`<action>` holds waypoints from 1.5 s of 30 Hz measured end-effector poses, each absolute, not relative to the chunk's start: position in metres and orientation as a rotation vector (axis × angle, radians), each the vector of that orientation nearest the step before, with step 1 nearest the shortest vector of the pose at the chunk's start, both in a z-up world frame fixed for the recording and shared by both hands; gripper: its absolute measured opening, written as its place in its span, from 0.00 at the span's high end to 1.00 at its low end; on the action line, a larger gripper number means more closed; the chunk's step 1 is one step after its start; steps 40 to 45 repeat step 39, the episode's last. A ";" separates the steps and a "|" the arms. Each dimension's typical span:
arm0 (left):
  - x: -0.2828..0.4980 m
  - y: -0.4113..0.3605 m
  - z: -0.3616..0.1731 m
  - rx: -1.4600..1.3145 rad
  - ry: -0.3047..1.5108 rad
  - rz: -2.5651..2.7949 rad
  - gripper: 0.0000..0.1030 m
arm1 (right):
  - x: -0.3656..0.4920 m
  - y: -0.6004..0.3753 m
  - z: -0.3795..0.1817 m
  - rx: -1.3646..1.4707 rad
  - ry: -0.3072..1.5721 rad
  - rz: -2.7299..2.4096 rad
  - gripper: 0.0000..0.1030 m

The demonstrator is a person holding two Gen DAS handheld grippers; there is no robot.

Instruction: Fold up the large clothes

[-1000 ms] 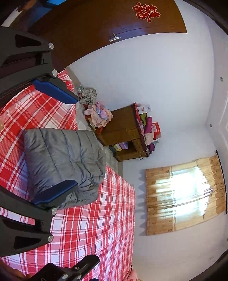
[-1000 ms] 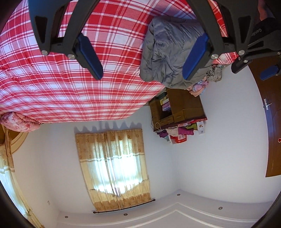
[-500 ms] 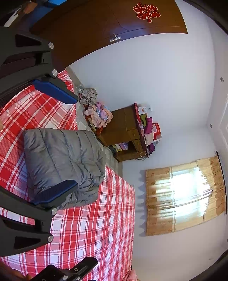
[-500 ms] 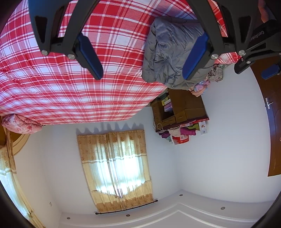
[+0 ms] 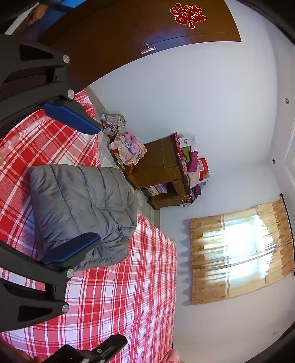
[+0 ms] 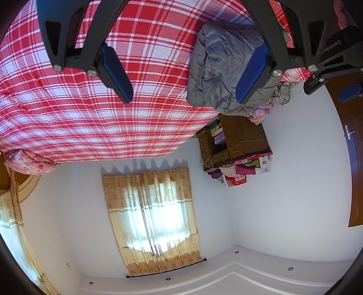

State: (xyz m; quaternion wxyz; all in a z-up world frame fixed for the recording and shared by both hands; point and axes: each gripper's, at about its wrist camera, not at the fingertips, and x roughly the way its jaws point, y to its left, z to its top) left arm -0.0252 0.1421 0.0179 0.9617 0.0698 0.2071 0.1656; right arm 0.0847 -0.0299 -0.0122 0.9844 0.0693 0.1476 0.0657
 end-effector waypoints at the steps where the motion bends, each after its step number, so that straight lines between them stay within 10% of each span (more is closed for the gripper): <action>1: -0.025 0.142 0.018 0.143 0.418 0.335 0.14 | 0.085 -0.030 -0.012 0.140 0.298 0.132 0.09; 45: -0.003 0.146 0.014 0.096 0.465 0.314 0.14 | 0.091 -0.037 -0.015 0.163 0.320 0.094 0.09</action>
